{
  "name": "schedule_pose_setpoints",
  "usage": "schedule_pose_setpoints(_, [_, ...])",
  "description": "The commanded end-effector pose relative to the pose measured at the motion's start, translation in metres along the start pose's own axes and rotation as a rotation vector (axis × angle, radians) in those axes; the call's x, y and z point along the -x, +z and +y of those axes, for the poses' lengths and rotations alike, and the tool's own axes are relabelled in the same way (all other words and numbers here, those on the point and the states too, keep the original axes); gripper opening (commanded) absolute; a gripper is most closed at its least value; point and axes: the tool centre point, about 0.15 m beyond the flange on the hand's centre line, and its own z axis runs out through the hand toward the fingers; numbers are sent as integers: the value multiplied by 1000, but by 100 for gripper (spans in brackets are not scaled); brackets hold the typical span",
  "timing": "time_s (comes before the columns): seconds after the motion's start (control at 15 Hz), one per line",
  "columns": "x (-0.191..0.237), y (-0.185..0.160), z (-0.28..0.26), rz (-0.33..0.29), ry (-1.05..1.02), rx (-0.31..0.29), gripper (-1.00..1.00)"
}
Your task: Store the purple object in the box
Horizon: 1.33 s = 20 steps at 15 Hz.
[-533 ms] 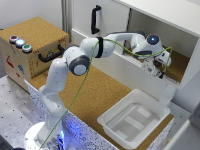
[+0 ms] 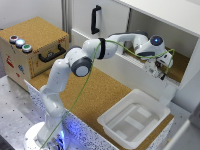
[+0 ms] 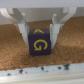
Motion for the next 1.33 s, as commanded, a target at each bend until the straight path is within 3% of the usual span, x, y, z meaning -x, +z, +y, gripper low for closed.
schedule_pose_setpoints(0.0, [49,-60,6,-7,22,-30,-100])
schedule_pose_setpoints(0.13, [85,-79,2,-4,8,2,-100])
schedule_pose_setpoints(0.53, [174,-87,23,-111,13,115,-100])
schedule_pose_setpoints(0.87, [255,-71,60,-222,96,155,-100])
schedule_pose_setpoints(1.27, [319,-27,98,-304,224,140,-100])
